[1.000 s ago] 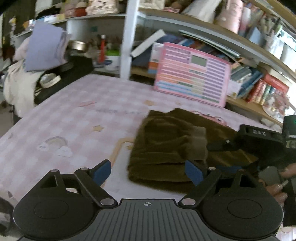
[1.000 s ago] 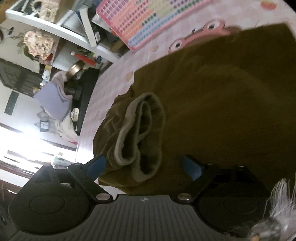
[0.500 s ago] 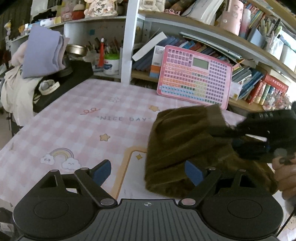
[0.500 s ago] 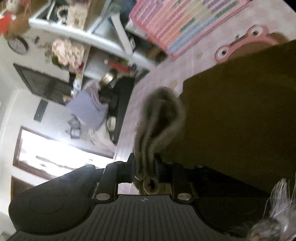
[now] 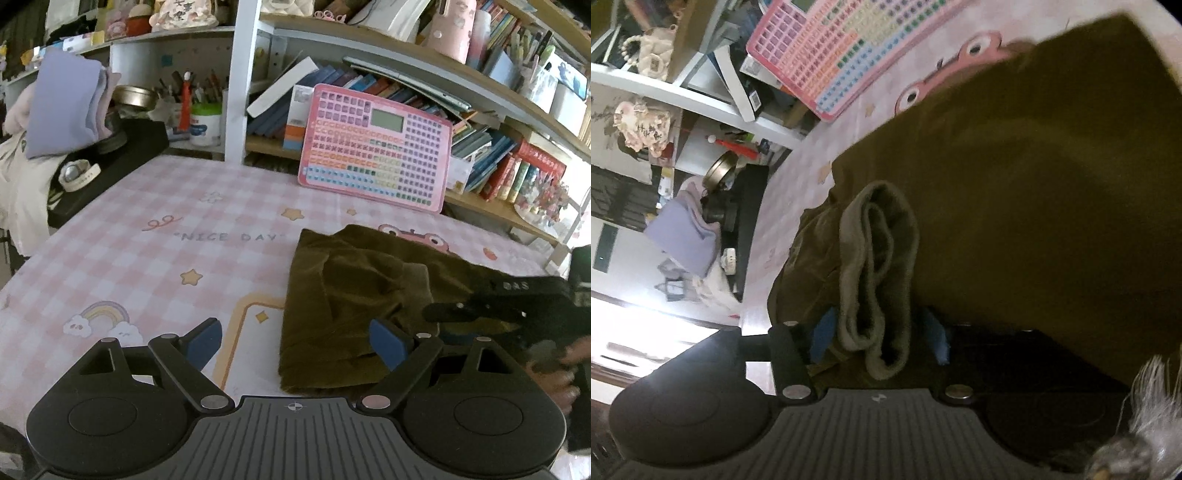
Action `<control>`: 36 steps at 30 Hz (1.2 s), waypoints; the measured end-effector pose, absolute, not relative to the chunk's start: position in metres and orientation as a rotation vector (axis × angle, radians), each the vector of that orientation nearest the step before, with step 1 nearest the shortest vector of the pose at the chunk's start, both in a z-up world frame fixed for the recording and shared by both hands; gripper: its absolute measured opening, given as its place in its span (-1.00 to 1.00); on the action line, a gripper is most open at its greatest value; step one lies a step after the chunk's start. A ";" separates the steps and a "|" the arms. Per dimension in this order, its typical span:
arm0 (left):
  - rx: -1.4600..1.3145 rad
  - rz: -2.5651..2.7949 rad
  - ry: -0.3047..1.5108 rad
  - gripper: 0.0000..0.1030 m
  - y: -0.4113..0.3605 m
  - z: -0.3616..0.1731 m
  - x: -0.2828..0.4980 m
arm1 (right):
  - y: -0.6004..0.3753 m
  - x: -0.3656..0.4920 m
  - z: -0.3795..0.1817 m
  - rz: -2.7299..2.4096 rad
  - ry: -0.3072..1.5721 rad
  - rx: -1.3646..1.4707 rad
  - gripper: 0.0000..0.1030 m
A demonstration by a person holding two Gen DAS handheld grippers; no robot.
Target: Fold clothes
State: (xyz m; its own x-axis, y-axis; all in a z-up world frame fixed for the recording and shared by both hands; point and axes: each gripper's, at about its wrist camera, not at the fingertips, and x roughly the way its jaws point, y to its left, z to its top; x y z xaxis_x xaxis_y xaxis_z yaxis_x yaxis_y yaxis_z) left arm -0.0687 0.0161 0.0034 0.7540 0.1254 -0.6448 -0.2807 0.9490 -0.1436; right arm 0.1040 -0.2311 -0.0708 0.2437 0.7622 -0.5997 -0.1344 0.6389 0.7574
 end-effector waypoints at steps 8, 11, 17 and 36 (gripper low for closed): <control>-0.252 0.185 0.675 0.74 -0.002 0.000 -0.054 | -0.267 0.082 -0.056 0.627 1.089 0.582 0.14; -0.249 0.163 0.673 0.74 -0.013 -0.001 -0.049 | -0.279 0.075 -0.056 0.617 1.088 0.576 0.14; -0.249 0.138 0.672 0.74 -0.034 -0.003 -0.044 | -0.299 0.067 -0.054 0.614 1.088 0.553 0.15; -0.241 0.146 0.671 0.74 -0.084 -0.003 -0.050 | -0.346 0.060 -0.057 0.639 1.092 0.554 0.15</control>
State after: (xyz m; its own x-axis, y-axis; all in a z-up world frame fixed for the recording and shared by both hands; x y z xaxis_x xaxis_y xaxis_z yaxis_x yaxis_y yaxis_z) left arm -0.0499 -0.0836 -0.0029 0.7744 0.0565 -0.6302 -0.2109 0.9621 -0.1729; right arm 0.0596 -0.3456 -0.0571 0.3193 0.7115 -0.6259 -0.1972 0.6959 0.6905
